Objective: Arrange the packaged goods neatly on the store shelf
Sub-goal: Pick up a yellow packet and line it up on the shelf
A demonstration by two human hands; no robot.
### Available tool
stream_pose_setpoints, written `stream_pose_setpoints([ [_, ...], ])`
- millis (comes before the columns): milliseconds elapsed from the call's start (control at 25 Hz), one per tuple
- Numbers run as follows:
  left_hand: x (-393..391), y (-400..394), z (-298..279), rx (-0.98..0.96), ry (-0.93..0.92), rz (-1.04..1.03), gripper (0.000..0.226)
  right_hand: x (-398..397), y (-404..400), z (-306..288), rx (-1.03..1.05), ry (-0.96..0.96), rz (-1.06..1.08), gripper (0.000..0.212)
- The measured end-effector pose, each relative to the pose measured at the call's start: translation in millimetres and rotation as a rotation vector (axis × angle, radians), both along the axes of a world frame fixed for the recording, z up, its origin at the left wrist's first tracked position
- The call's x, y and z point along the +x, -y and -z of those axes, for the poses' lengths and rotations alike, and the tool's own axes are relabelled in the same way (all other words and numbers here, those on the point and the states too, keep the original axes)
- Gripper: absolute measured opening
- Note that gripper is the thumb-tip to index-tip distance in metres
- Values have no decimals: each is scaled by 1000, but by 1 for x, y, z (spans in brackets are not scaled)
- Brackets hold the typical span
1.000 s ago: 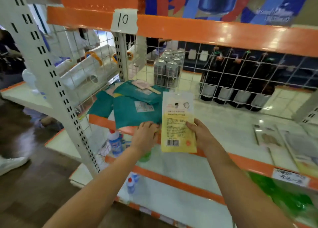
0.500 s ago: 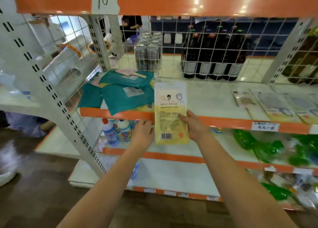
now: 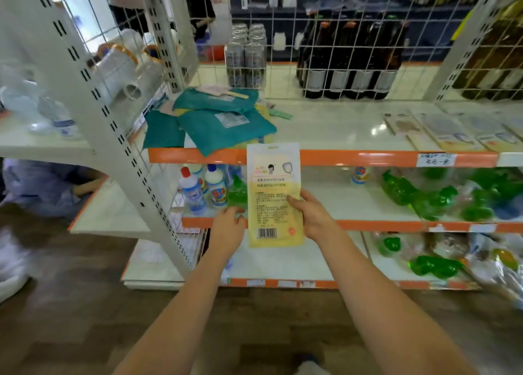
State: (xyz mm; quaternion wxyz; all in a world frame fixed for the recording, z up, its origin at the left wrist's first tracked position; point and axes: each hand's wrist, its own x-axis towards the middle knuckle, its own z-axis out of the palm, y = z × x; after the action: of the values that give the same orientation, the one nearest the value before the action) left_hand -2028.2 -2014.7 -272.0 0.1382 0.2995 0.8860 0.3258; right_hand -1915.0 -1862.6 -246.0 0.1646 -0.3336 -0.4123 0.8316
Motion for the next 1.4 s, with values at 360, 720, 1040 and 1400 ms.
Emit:
stream_pose_setpoints([
  [360,34,50,-7,196,481,-126,30,26,52,12,-44,0,64,25],
  [720,47,64,-18,424,1089,-151,38,31,72,7,-37,-33,73,28],
  [1040,61,66,-20,424,1083,-97,29,24,79,13,21,-21,3,32],
  [1400,57,66,-14,352,872,-132,33,23,73,6,93,94,36,36],
])
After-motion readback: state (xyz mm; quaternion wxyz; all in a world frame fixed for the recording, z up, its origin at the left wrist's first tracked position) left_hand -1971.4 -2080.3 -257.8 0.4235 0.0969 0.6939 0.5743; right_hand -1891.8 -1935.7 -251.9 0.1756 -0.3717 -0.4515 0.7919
